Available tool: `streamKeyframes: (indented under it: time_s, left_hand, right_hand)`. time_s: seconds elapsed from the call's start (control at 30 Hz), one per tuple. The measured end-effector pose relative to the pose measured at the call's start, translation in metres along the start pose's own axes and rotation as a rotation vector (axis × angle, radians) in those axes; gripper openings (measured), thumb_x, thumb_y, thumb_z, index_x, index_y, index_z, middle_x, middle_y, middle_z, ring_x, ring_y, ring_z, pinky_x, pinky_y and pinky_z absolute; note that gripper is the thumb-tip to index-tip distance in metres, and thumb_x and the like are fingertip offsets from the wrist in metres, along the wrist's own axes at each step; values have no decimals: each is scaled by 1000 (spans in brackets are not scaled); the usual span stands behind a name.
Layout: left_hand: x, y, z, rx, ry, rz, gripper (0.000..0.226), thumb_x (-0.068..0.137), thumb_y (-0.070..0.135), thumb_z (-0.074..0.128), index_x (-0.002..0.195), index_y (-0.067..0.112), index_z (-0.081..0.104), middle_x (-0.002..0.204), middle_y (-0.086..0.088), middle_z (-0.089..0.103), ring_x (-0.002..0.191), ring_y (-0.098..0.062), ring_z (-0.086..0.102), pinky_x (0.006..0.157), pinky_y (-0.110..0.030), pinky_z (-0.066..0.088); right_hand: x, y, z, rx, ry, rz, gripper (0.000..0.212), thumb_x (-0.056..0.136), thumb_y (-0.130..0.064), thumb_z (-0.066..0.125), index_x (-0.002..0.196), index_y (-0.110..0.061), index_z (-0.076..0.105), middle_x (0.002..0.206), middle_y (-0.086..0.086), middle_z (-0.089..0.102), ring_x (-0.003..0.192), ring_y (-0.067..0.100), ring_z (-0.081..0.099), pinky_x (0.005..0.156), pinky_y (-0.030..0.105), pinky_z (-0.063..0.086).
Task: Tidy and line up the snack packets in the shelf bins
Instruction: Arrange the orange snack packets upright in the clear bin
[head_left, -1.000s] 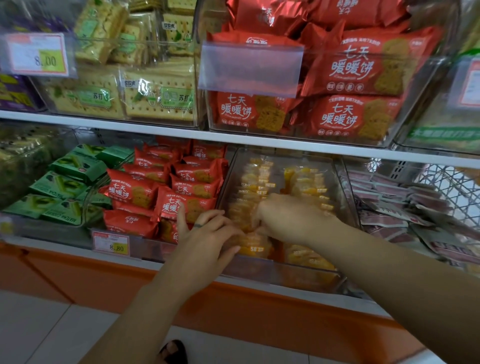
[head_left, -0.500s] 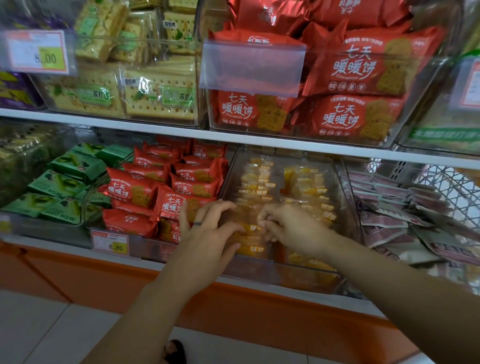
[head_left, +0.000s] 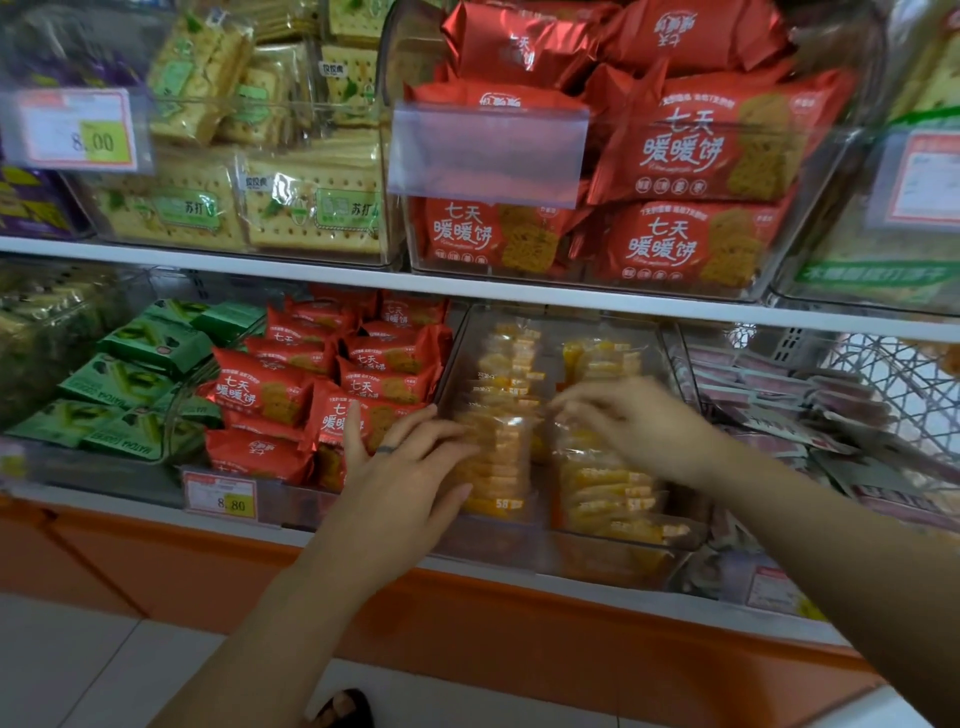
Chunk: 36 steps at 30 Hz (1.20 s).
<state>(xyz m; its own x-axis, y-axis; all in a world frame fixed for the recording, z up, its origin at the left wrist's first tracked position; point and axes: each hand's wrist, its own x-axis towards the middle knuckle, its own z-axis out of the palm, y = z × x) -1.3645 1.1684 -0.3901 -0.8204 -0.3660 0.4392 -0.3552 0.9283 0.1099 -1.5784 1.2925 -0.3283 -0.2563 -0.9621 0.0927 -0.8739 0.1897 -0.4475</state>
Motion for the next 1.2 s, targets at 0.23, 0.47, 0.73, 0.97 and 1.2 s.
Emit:
streamKeyframes:
  time_s: [0.23,0.47,0.73,0.97,1.2]
  left_hand:
    - [57,51,10,13,-325,44,57,100,48,25,151,26,13,159,8,7,146,-11,2,117,-49,-8]
    - [72,48,22,179,-519,51,59,100,47,18,151,17,18,160,6,7,146,-13,-2,117,-49,-4]
    - [115,47,12,-43,-251,-40,38,98,33,41,135,25,48,133,0,56,118,-21,53,98,-36,43]
    - [141,80,31,-73,-538,-176,34,100,30,42,126,12,53,115,-10,59,99,-25,57,82,-34,49]
    - [149,77,31,-58,-559,-183,24,98,23,48,117,14,59,120,-8,58,106,-25,56,91,-37,47]
  right_hand:
    - [4,50,9,-365,3,-43,40,98,-26,42,137,-24,47,143,-3,45,133,22,39,108,40,34]
    - [10,61,7,-554,-110,-78,40,100,-39,29,133,-28,51,148,-17,34,139,10,27,116,38,12]
    - [-10,68,-16,-180,182,-59,30,93,-15,53,121,-16,63,128,-2,60,121,16,52,103,24,33]
    - [-34,81,-8,-217,237,141,34,93,-26,55,125,-20,60,142,-5,45,133,21,36,108,28,27]
    - [-38,81,-3,-250,207,128,31,93,-32,50,122,-24,62,128,-11,57,134,21,28,111,35,27]
